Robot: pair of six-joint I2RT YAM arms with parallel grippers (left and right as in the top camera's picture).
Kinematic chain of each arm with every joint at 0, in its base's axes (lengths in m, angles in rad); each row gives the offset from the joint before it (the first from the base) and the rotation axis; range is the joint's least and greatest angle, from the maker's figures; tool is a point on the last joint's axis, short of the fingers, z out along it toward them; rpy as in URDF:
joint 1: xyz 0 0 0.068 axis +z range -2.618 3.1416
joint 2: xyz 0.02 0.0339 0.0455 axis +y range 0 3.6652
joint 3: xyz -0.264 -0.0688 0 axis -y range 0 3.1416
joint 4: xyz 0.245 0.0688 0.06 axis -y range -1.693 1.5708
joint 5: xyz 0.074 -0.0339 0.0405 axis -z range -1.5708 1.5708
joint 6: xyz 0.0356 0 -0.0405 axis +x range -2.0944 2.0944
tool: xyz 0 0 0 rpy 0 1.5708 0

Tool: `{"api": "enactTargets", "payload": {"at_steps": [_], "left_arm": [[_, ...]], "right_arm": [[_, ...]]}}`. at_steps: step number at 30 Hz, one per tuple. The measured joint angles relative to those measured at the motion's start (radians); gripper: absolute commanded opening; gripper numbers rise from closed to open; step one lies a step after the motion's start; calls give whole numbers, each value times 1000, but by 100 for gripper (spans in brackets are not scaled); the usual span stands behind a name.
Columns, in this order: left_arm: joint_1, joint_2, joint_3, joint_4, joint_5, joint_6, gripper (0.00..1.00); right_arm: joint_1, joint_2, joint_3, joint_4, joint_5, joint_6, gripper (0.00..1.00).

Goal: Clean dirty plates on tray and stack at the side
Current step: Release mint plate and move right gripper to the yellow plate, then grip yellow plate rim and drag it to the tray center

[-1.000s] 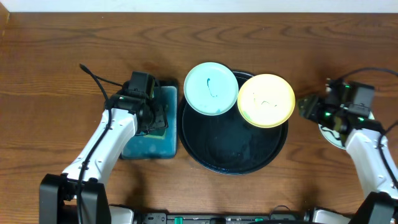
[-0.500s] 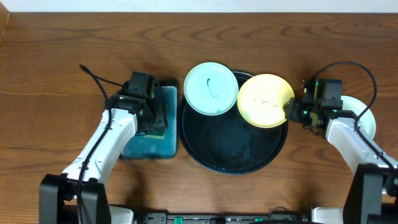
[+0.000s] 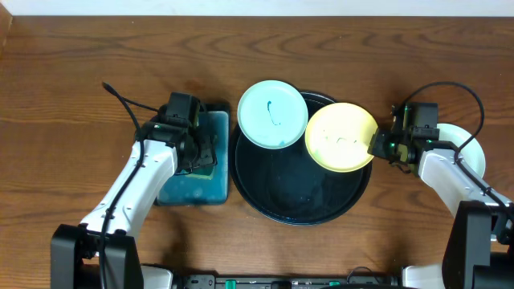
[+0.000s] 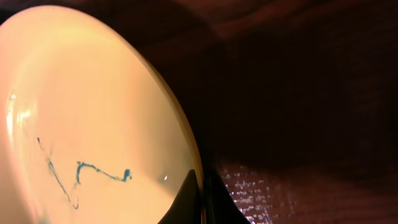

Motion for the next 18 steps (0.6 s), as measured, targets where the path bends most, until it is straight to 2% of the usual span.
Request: {"api": "enactTargets", "payload": {"at_steps": [5, 12, 18], "left_arm": [[0, 0, 0, 0, 0, 0, 65], [0, 0, 0, 0, 0, 0, 65], [0, 0, 0, 0, 0, 0, 65]], "right_arm": [[0, -42, 0, -47, 13, 0, 1], [3, -202, -1, -160, -10, 0, 1], [80, -219, -2, -292, -60, -1, 1]]}}
